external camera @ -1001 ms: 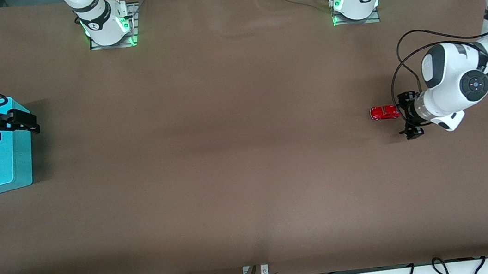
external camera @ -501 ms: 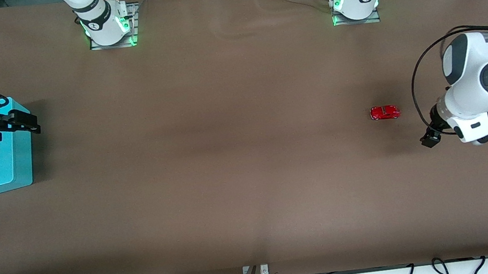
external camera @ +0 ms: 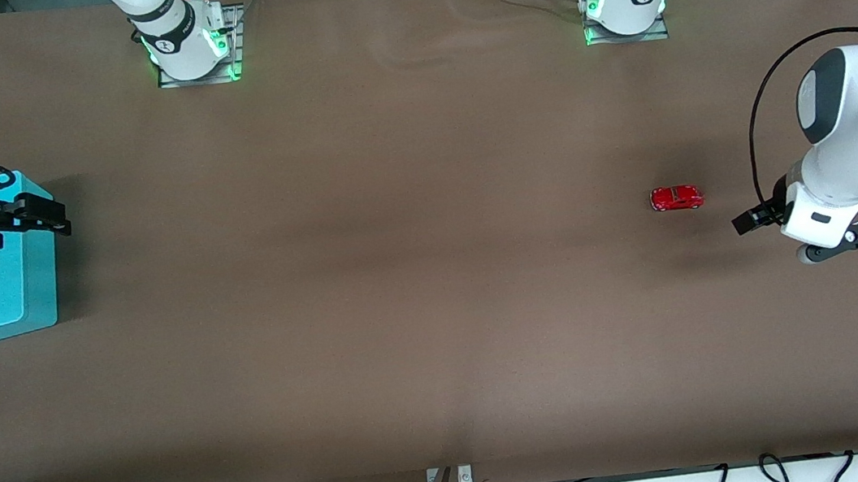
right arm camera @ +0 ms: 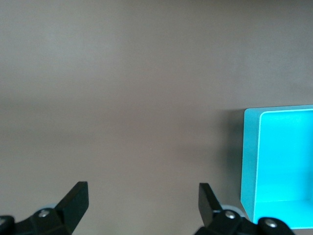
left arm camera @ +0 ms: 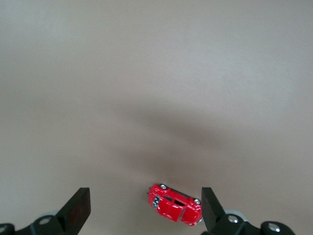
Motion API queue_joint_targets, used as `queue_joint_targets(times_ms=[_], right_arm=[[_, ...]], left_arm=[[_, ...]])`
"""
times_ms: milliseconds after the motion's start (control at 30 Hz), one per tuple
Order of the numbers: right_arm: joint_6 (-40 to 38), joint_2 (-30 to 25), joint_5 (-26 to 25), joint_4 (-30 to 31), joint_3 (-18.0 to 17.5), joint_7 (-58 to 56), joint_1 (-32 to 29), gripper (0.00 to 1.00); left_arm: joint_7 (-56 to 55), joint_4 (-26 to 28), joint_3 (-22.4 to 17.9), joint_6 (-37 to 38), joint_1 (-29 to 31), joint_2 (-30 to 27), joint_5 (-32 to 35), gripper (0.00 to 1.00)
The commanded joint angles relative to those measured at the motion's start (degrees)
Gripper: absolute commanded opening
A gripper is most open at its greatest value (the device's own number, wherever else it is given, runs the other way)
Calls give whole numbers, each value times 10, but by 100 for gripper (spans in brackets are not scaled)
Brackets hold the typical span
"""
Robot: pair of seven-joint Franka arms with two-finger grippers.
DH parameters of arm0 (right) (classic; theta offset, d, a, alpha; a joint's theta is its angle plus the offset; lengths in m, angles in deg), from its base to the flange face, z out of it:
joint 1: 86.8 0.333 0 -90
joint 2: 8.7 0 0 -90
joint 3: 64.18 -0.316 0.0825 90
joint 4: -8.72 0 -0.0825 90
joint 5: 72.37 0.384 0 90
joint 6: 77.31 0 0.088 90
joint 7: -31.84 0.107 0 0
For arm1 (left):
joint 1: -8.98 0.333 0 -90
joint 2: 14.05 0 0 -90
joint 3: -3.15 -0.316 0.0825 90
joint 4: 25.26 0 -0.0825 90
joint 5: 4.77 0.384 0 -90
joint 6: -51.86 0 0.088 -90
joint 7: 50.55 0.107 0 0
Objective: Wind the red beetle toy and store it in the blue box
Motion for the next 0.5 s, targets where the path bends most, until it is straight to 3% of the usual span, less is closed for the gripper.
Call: queue_joint_targets(times_ms=[0,167,467], right_arm=[[-5,6,4,-16,1,-6,-1,100],[-5,6,4,-16,1,-4,-1,100],[-5,8,3,-16,1,-6,-2,100]], left_arm=[[73,-36,-1,48,6,-22,-62,100],[78,-77,1,93,8,-25,-77,100],[101,-80,-6,117,8,-61,-123,100]])
